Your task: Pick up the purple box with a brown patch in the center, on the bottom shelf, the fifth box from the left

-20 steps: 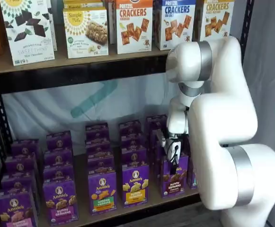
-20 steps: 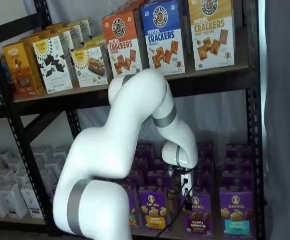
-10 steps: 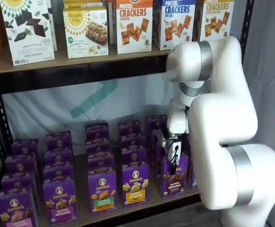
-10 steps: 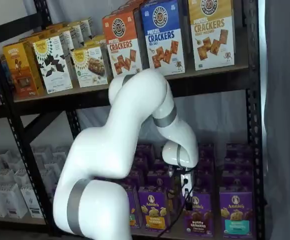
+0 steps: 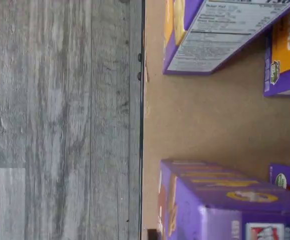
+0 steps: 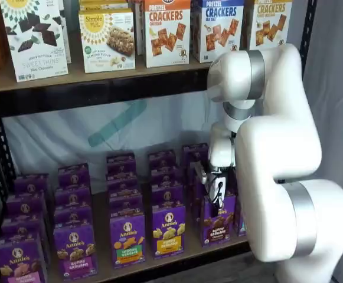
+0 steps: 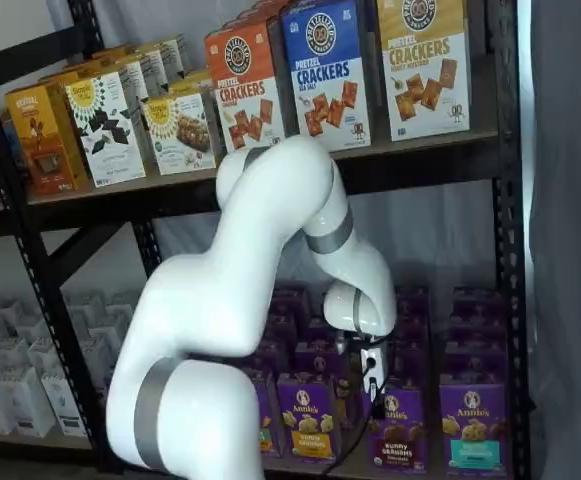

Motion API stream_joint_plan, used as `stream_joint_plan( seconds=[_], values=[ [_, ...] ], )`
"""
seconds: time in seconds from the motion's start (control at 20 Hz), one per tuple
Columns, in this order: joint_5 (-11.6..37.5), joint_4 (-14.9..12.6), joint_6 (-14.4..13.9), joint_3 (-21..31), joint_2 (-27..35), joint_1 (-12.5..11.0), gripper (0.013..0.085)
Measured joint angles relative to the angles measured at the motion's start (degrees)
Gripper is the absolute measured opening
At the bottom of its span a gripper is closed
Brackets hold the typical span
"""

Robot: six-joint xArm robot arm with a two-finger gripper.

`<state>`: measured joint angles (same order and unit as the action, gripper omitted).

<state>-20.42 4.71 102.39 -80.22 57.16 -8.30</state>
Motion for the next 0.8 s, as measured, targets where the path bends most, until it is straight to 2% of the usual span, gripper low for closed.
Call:
stream_joint_plan(
  seconds=[0.2,0.25,0.3,0.45,0.8],
  values=[
    [0.6,0.2,0.1,0.4,-0.2,0.0,0.049],
    [0.6,0.3,0.3,0.5,-0.2,0.0,0.045],
    [0.6,0.4,0.3,0.5,-0.2,0.1,0.045],
    [0.7,0.8,0.6,0.7,-0.3,0.1,0.037],
    [1.3,1.4,1.1,1.1,-0.5,0.3,0.037]
  ],
)
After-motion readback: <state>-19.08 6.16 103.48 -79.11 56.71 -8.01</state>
